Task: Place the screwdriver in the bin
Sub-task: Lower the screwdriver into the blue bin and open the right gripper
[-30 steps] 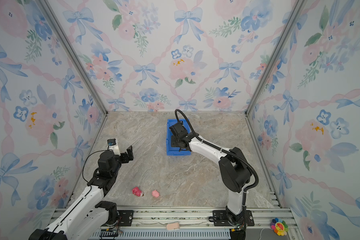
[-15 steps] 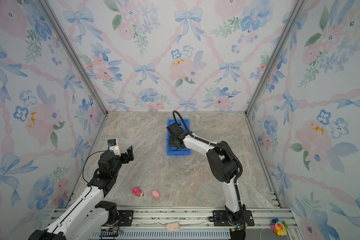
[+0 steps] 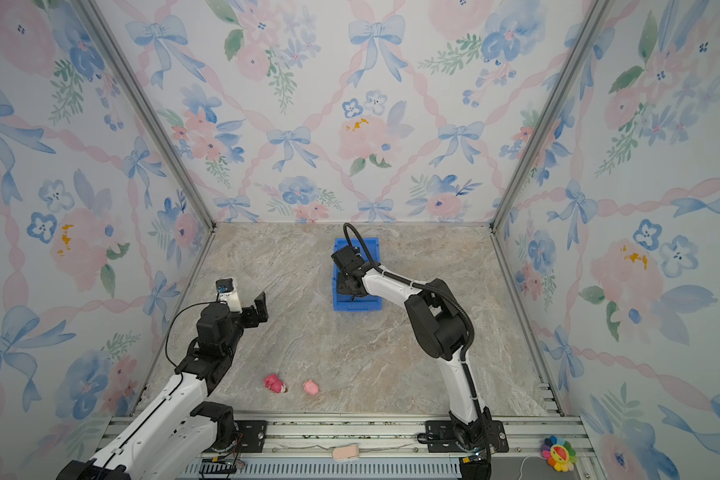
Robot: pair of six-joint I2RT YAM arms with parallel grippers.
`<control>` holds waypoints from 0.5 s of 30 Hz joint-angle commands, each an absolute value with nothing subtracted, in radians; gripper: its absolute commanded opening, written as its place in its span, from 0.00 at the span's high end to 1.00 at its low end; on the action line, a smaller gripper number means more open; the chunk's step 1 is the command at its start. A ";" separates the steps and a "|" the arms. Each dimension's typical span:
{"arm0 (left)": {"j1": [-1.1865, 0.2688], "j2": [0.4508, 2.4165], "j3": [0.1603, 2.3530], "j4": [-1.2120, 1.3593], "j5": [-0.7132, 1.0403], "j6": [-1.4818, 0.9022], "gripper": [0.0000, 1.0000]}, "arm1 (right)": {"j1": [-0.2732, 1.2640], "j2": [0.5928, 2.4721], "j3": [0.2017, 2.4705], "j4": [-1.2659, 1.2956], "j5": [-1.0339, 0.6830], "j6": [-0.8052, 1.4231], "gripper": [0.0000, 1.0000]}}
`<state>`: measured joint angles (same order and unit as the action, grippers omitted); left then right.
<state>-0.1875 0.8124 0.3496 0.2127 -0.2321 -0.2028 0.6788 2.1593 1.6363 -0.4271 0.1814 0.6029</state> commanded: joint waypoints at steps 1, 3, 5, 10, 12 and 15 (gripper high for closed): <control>-0.195 0.802 0.347 0.199 -0.249 -0.181 0.02 | 0.666 2.186 1.648 -0.442 0.165 0.616 0.90; -0.196 0.801 0.347 0.198 -0.256 -0.178 0.02 | 0.666 2.196 1.654 -0.452 0.164 0.606 0.90; -0.196 0.797 0.345 0.198 -0.259 -0.180 0.02 | 0.666 2.201 1.656 -0.461 0.165 0.600 0.90; -0.197 0.798 0.343 0.201 -0.262 -0.180 0.02 | 0.666 2.211 1.662 -0.472 0.166 0.589 0.89; -0.198 0.802 0.343 0.203 -0.260 -0.181 0.02 | 0.666 2.212 1.665 -0.474 0.166 0.588 0.89; -0.199 0.805 0.343 0.205 -0.261 -0.183 0.02 | 0.666 2.215 1.665 -0.475 0.167 0.588 0.89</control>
<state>-0.1925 0.8124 0.3496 0.2104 -0.2478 -0.2016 0.6739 2.1864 1.6367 -0.4515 0.1680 0.5987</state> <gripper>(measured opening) 0.979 0.257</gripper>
